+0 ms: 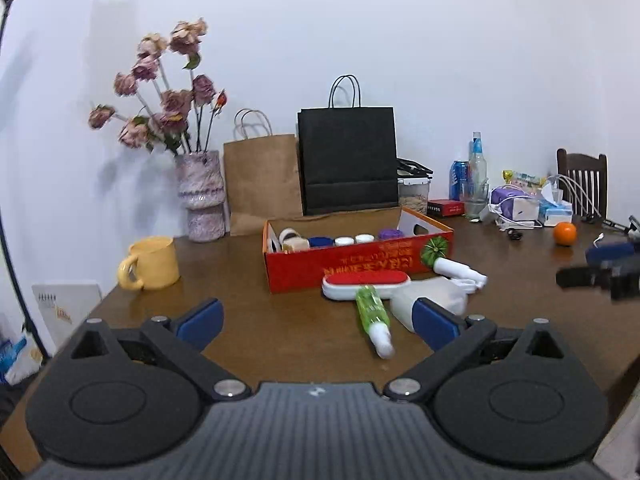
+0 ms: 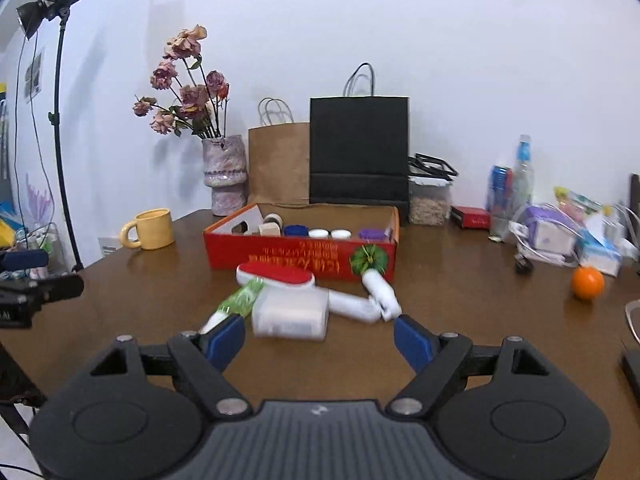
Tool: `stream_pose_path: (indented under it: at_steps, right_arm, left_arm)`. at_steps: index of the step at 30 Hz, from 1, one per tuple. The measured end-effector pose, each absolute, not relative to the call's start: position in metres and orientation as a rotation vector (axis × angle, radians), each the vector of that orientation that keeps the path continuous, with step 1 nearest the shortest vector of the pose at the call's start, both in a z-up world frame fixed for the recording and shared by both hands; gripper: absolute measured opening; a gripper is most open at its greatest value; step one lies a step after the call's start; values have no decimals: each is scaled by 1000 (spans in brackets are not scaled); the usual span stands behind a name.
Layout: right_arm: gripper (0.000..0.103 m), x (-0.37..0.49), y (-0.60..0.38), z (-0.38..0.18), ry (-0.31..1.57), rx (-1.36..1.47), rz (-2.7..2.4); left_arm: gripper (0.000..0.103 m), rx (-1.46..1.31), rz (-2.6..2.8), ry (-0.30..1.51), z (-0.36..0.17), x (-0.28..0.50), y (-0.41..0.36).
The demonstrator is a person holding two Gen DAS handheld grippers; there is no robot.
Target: Organize rigid objects
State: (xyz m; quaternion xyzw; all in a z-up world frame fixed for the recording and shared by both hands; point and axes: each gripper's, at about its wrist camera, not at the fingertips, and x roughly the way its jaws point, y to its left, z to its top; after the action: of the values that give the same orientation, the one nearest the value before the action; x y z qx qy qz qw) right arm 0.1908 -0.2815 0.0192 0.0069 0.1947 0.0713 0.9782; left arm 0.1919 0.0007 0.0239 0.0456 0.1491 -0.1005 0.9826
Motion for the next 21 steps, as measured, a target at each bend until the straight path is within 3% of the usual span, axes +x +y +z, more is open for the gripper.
stream_pose_path:
  at_steps: [9, 21]
  right_arm:
    - [81, 131, -281, -13, 400, 71, 139]
    - [80, 138, -302, -23, 393, 122, 118]
  left_arm:
    - [103, 117, -186, 364, 5, 157, -21]
    - [103, 125, -172, 425, -8, 176, -42]
